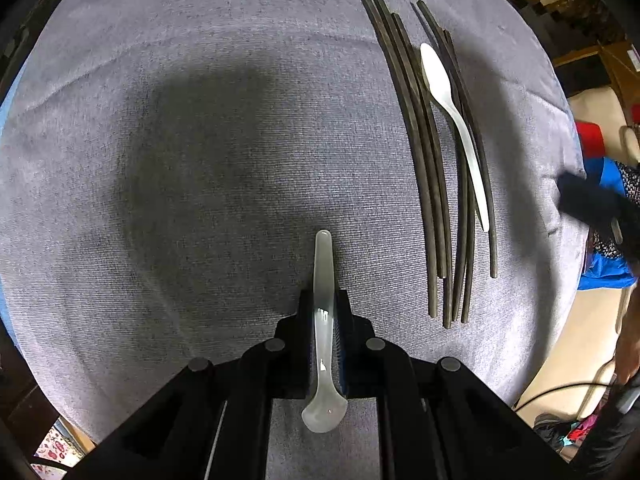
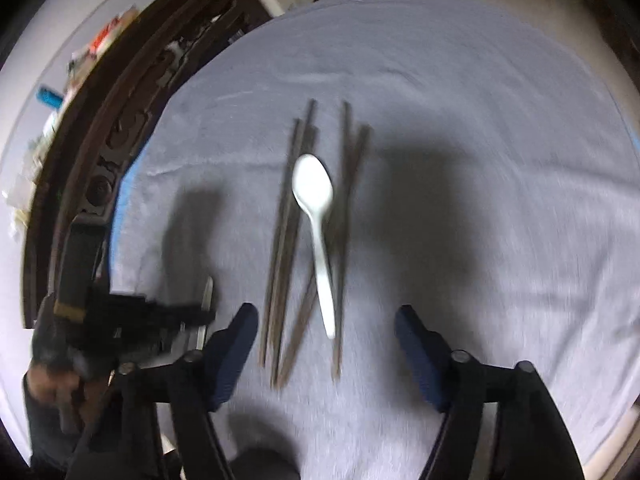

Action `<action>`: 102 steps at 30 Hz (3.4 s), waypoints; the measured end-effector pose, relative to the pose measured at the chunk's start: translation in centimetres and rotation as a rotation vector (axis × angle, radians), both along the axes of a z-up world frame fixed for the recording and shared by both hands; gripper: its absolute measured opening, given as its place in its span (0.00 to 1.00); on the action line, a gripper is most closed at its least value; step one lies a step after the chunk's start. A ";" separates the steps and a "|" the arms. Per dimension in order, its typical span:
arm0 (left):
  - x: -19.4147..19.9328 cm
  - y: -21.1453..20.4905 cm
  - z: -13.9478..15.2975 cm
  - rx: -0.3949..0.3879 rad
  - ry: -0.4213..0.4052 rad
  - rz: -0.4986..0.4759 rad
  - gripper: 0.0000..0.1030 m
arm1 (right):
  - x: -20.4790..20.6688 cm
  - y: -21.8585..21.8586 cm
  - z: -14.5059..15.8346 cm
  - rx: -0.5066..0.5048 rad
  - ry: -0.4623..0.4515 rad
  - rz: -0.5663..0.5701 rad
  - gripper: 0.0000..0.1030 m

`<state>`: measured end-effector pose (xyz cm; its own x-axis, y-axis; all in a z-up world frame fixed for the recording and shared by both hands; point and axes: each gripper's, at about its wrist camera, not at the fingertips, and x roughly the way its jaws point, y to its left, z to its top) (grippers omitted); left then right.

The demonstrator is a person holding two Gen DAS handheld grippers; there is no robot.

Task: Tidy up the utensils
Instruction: 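Lift the white spoon with the left gripper while the right gripper grasps a chopstick, then carry the spoon and chopstick to the black holder cup with both grippers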

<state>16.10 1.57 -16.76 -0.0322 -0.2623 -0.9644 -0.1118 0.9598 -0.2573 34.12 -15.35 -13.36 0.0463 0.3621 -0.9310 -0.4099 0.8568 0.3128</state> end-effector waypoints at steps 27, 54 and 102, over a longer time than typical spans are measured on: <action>-0.4 1.6 0.7 -0.016 -0.003 -0.024 0.10 | 11.4 5.0 -4.6 -0.138 -0.042 -0.090 0.16; 0.6 0.1 0.7 0.021 0.017 -0.020 0.10 | 3.5 -5.8 -4.4 -0.183 0.008 -0.150 0.07; -15.1 -5.9 23.4 -0.064 -0.824 0.154 0.10 | -20.3 -17.2 25.6 0.377 -0.631 -0.194 0.07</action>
